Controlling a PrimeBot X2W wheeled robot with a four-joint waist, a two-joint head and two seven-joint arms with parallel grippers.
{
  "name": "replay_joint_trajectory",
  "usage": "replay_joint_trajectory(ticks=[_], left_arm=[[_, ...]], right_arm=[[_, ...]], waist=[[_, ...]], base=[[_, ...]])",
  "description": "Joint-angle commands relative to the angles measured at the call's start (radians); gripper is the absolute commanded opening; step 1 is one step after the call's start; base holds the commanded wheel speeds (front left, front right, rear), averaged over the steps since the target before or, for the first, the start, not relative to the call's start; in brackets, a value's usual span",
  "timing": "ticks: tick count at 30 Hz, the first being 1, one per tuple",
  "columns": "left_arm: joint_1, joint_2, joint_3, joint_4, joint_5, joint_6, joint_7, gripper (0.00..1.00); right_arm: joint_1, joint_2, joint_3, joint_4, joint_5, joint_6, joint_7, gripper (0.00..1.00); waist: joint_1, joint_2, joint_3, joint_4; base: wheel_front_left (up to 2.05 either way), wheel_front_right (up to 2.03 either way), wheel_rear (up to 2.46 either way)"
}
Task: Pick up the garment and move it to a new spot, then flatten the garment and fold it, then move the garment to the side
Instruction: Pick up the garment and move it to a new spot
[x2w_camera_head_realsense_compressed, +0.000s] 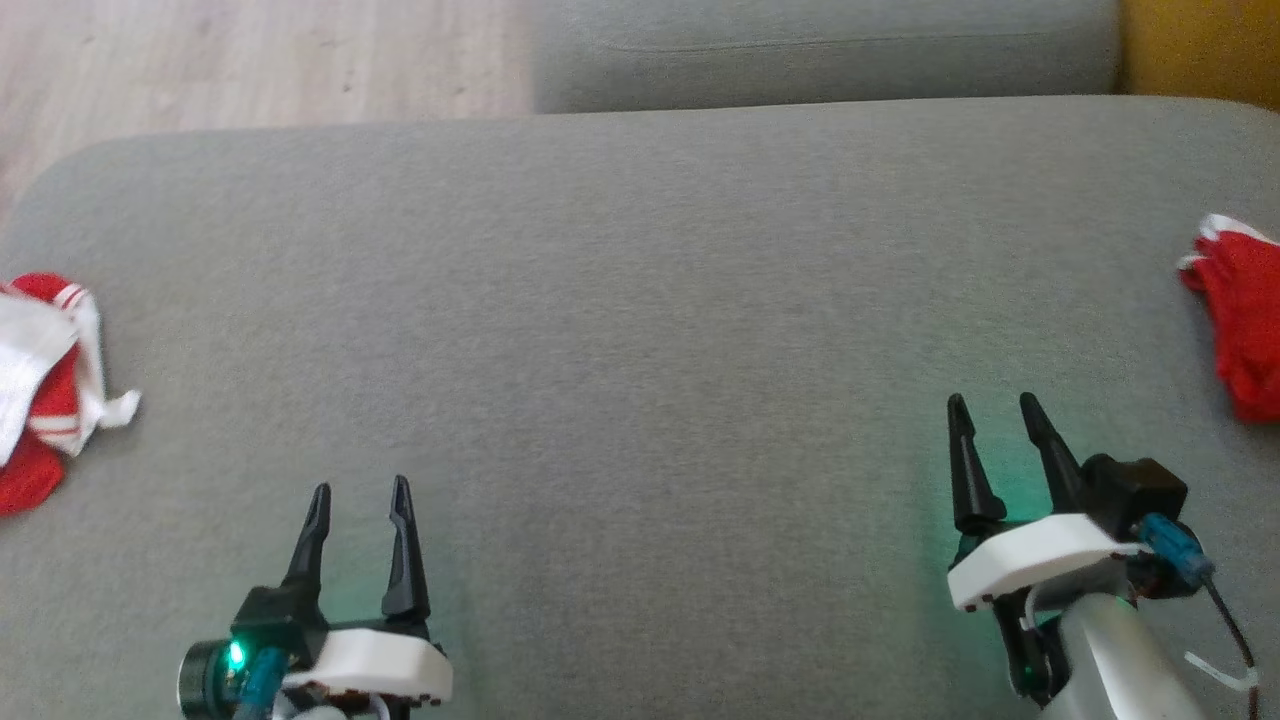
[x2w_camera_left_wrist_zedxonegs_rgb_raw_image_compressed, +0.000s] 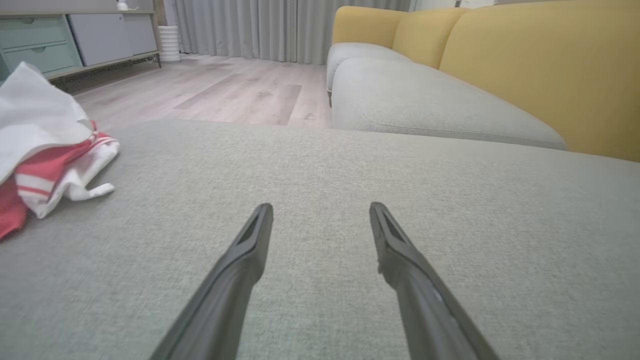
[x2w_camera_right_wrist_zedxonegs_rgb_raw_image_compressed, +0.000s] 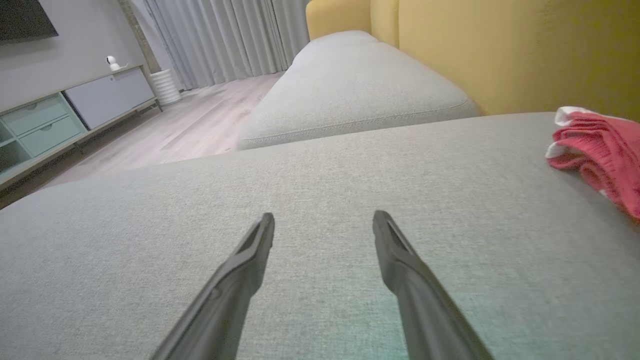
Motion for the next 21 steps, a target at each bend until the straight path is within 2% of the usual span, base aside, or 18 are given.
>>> replay_joint_trajectory(ticks=[1, 13, 17, 21], left_arm=[[-0.033, 0.005, 0.026, -0.03, -0.009, 0.003, -0.005, 1.0], [-0.019, 0.005, 0.028, -0.019, -0.06, 0.024, -0.005, 1.0], [0.005, 0.005, 0.054, -0.009, -0.072, 0.018, -0.005, 1.0], [0.018, 0.005, 0.074, -0.009, -0.096, 0.014, -0.005, 1.0]], right_arm=[[-0.014, 0.003, 0.03, -0.031, -0.001, 0.007, -0.011, 1.0], [-0.026, 0.004, 0.11, -0.028, -0.016, 0.007, -0.011, 1.0], [-0.031, 0.004, 0.142, -0.024, -0.01, 0.007, -0.011, 1.0], [-0.039, 0.004, 0.178, -0.022, 0.001, 0.007, -0.011, 1.0]], waist=[[0.0, -0.0001, 0.012, 0.034], [0.0, -0.0001, 0.049, 0.315], [0.0, -0.0001, 0.051, 0.369], [0.0, -0.0001, 0.058, 0.386]], base=[[0.0, 0.0, 0.0], [0.0, 0.0, 0.0], [0.0, 0.0, 0.0], [0.0, 0.0, 0.0]])
